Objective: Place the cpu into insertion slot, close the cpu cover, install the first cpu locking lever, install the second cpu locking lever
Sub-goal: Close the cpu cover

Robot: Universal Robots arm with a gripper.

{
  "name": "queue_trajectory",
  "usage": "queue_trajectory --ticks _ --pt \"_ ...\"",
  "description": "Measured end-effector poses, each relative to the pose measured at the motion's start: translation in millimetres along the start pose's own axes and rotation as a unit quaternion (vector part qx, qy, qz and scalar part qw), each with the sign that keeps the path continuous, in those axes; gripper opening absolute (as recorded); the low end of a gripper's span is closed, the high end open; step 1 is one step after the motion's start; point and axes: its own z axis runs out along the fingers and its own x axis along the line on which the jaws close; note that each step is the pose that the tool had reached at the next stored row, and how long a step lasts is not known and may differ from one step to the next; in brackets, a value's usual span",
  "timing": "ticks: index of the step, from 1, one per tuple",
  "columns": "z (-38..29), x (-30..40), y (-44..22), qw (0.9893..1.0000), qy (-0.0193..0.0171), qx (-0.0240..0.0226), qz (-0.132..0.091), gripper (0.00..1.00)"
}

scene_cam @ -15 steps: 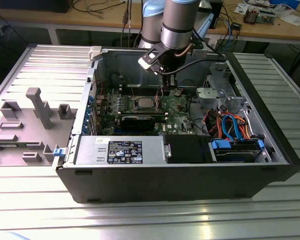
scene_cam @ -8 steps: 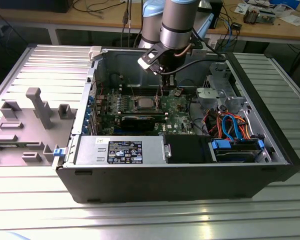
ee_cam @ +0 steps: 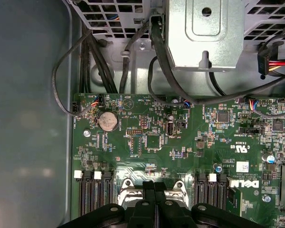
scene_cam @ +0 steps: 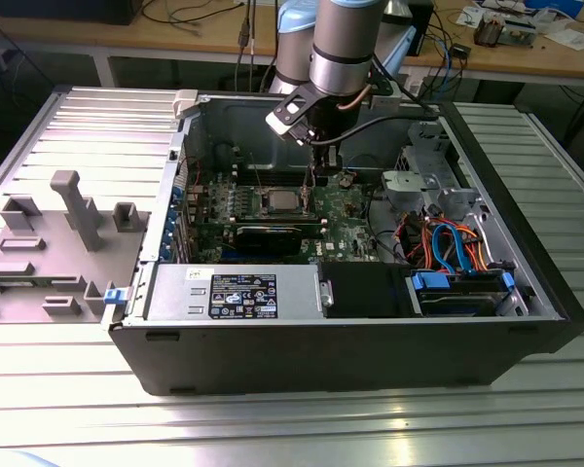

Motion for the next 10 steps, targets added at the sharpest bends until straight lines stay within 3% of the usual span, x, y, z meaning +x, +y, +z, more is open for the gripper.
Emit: queue_trajectory --ticks 10 --pt "0.2 0.1 -2.6 1.0000 0.0000 0.0000 0.000 0.11"
